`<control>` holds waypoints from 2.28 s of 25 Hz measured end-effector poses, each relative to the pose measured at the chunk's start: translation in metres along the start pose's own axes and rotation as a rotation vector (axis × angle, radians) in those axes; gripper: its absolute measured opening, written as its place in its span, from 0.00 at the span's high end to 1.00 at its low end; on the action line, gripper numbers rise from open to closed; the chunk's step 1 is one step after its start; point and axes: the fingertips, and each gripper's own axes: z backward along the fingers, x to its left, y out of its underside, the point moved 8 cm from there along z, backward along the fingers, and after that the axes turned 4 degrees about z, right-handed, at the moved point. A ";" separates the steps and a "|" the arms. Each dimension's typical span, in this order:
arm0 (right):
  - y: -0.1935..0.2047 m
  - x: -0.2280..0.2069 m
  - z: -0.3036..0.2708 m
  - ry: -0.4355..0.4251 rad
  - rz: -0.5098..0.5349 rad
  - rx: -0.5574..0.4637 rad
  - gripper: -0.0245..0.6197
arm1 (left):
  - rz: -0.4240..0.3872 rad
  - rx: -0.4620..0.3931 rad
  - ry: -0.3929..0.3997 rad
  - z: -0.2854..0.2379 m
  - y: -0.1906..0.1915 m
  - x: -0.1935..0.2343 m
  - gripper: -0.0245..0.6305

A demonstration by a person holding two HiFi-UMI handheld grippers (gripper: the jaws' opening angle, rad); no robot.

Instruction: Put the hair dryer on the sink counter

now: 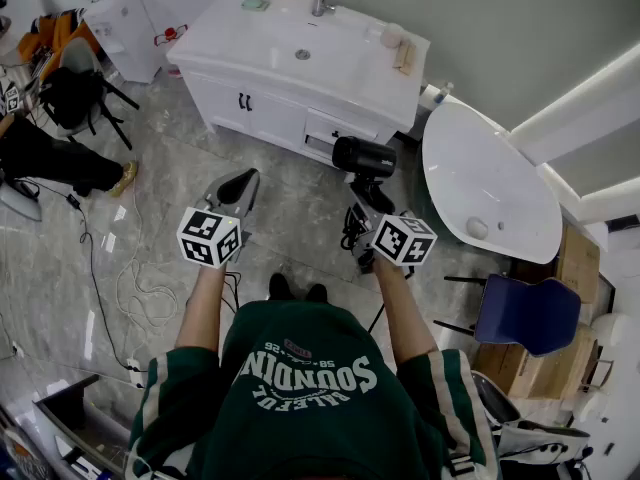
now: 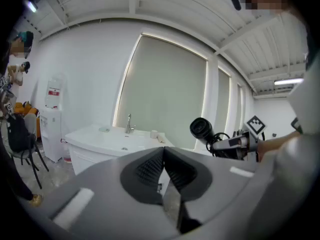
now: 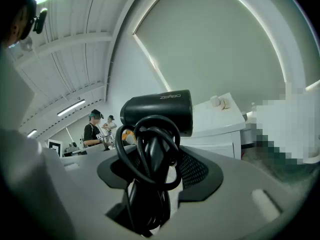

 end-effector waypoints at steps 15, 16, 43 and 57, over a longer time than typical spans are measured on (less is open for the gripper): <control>0.014 0.033 -0.044 -0.027 -0.022 0.004 0.60 | 0.005 -0.007 -0.021 0.024 -0.003 0.059 0.88; 0.015 0.034 -0.047 -0.024 -0.022 0.005 0.60 | 0.006 -0.007 -0.019 0.024 -0.003 0.063 0.88; -0.020 -0.019 -0.174 0.030 -0.082 0.042 0.60 | 0.039 0.044 -0.003 -0.087 -0.029 0.158 0.88; -0.126 -0.097 -0.327 0.023 -0.069 0.037 0.60 | 0.037 0.043 -0.008 -0.248 -0.100 0.251 0.88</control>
